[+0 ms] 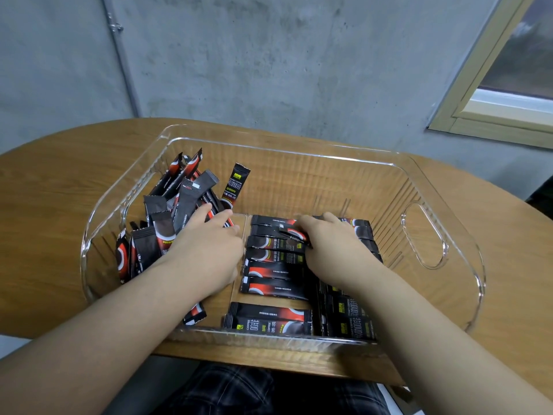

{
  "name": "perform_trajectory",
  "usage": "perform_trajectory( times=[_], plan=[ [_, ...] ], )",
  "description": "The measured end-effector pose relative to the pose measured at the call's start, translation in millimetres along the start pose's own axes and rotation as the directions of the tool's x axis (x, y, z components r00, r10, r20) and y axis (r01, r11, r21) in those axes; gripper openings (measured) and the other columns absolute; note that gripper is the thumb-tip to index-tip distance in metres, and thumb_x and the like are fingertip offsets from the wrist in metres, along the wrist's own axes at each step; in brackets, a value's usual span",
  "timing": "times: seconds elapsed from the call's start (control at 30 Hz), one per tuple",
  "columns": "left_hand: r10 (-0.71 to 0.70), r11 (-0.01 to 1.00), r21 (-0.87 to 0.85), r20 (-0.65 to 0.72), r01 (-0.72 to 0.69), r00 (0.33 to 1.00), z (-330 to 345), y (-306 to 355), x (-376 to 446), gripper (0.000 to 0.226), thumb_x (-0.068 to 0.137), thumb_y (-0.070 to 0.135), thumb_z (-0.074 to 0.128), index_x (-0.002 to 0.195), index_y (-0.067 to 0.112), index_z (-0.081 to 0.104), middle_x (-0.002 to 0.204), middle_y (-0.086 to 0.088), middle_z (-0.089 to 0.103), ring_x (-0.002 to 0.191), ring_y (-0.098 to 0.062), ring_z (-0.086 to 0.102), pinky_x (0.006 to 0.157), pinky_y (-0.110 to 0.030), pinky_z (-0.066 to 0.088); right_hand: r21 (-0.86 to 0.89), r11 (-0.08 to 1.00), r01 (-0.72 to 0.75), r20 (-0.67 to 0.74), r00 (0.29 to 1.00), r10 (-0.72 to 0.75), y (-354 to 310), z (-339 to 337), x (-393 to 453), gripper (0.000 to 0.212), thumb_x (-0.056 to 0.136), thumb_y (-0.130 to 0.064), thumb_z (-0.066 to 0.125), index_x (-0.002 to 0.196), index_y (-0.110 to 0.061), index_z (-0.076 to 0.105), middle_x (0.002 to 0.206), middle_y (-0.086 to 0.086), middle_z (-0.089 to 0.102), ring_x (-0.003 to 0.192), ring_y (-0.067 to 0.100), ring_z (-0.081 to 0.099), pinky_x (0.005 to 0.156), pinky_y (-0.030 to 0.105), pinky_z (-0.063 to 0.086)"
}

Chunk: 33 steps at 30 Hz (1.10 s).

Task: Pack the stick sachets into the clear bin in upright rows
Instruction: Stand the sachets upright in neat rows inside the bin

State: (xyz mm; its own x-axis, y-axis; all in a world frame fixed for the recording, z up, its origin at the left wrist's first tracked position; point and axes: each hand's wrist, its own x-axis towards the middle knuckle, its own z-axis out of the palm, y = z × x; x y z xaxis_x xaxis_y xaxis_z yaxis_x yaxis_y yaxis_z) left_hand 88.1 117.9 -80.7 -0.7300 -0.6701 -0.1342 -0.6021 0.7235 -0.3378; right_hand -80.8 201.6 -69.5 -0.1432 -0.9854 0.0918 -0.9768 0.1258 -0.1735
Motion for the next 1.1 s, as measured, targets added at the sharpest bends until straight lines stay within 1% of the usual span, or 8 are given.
perform_trajectory(
  times=[0.07, 0.2, 0.33, 0.5, 0.63, 0.7, 0.83, 1.1],
  plan=[
    [-0.001, 1.000, -0.004, 0.001, 0.001, 1.000, 0, 0, 0, 0.041, 0.096, 0.035, 0.039, 0.135, 0.032, 0.052, 0.150, 0.007, 0.038, 0.147, -0.022, 0.011, 0.116, -0.049, 0.002, 0.024, 0.999, 0.033, -0.014, 0.999, -0.033, -2, -3, 0, 0.030, 0.086, -0.007, 0.044, 0.110, -0.021, 0.055, 0.086, 0.000, 0.049, 0.093, 0.021, 0.041, 0.073, 0.030, 0.026],
    [0.001, 1.000, -0.001, 0.000, -0.001, 1.000, 1, 0, -1, 0.040, 0.097, 0.035, 0.039, 0.135, 0.031, 0.052, 0.150, 0.006, 0.038, 0.147, -0.022, 0.011, 0.116, -0.049, 0.001, -0.006, 0.996, 0.087, 0.119, 0.989, -0.086, -8, -8, -5, 0.018, 0.093, -0.018, 0.048, 0.108, -0.017, 0.057, 0.077, -0.002, 0.037, 0.098, 0.023, 0.044, 0.077, 0.031, 0.029],
    [0.005, 1.000, 0.003, 0.004, -0.005, 1.000, 0, 0, 0, 0.041, 0.097, 0.035, 0.038, 0.135, 0.030, 0.051, 0.150, 0.005, 0.037, 0.147, -0.022, 0.011, 0.116, -0.049, 0.001, 0.142, 0.989, 0.050, 0.164, 0.984, -0.073, -9, -12, -5, 0.016, 0.087, -0.013, 0.051, 0.093, -0.025, 0.060, 0.090, 0.003, 0.054, 0.099, 0.024, 0.050, 0.082, 0.033, 0.041],
    [0.011, 1.000, 0.017, 0.009, -0.011, 1.000, 2, 0, -1, 0.039, 0.096, 0.034, 0.041, 0.132, 0.028, 0.055, 0.147, 0.004, 0.041, 0.146, -0.023, 0.012, 0.115, -0.050, 0.003, 0.300, 0.946, 0.120, 0.323, 0.920, -0.220, -18, -28, -19, 0.030, 0.081, 0.000, 0.049, 0.081, -0.025, 0.065, 0.083, -0.011, 0.072, 0.077, -0.007, 0.058, 0.068, 0.003, 0.040],
    [0.007, 1.000, 0.022, 0.037, -0.008, 0.999, 1, 2, 1, 0.040, 0.097, 0.035, 0.040, 0.134, 0.028, 0.053, 0.150, 0.003, 0.037, 0.147, -0.023, 0.011, 0.115, -0.051, 0.003, 0.238, 0.939, 0.248, 0.330, 0.889, -0.319, -20, -22, -24, 0.009, 0.089, -0.022, 0.062, 0.094, -0.021, 0.069, 0.077, -0.010, 0.062, 0.073, 0.008, 0.057, 0.069, 0.018, 0.045],
    [0.005, 1.000, 0.025, 0.040, -0.006, 0.999, 0, 2, 1, 0.041, 0.097, 0.036, 0.039, 0.135, 0.028, 0.052, 0.150, 0.003, 0.037, 0.147, -0.023, 0.010, 0.115, -0.051, 0.003, 0.189, 0.956, 0.227, 0.389, 0.876, -0.285, -23, -18, -24, 0.021, 0.085, -0.036, 0.068, 0.094, -0.017, 0.067, 0.084, 0.001, 0.064, 0.080, 0.021, 0.060, 0.072, 0.030, 0.049],
    [0.007, 1.000, 0.029, 0.055, -0.009, 0.998, -2, 3, 1, 0.042, 0.097, 0.037, 0.037, 0.136, 0.028, 0.051, 0.151, 0.003, 0.035, 0.147, -0.023, 0.010, 0.115, -0.051, 0.003, -0.013, 0.975, 0.222, 0.466, 0.864, -0.190, -32, -15, -23, 0.023, 0.082, -0.036, 0.070, 0.084, -0.017, 0.057, 0.082, 0.005, 0.057, 0.083, 0.026, 0.058, 0.066, 0.030, 0.045],
    [0.011, 0.999, 0.036, 0.048, -0.013, 0.999, -2, 3, 1, 0.041, 0.098, 0.036, 0.037, 0.136, 0.027, 0.051, 0.151, 0.003, 0.037, 0.147, -0.023, 0.011, 0.115, -0.051, 0.005, -0.075, 0.968, 0.238, 0.478, 0.861, -0.175, -37, -14, -23, 0.021, 0.084, -0.034, 0.067, 0.092, -0.016, 0.058, 0.088, 0.006, 0.064, 0.082, 0.026, 0.058, 0.067, 0.031, 0.048]
  ],
)
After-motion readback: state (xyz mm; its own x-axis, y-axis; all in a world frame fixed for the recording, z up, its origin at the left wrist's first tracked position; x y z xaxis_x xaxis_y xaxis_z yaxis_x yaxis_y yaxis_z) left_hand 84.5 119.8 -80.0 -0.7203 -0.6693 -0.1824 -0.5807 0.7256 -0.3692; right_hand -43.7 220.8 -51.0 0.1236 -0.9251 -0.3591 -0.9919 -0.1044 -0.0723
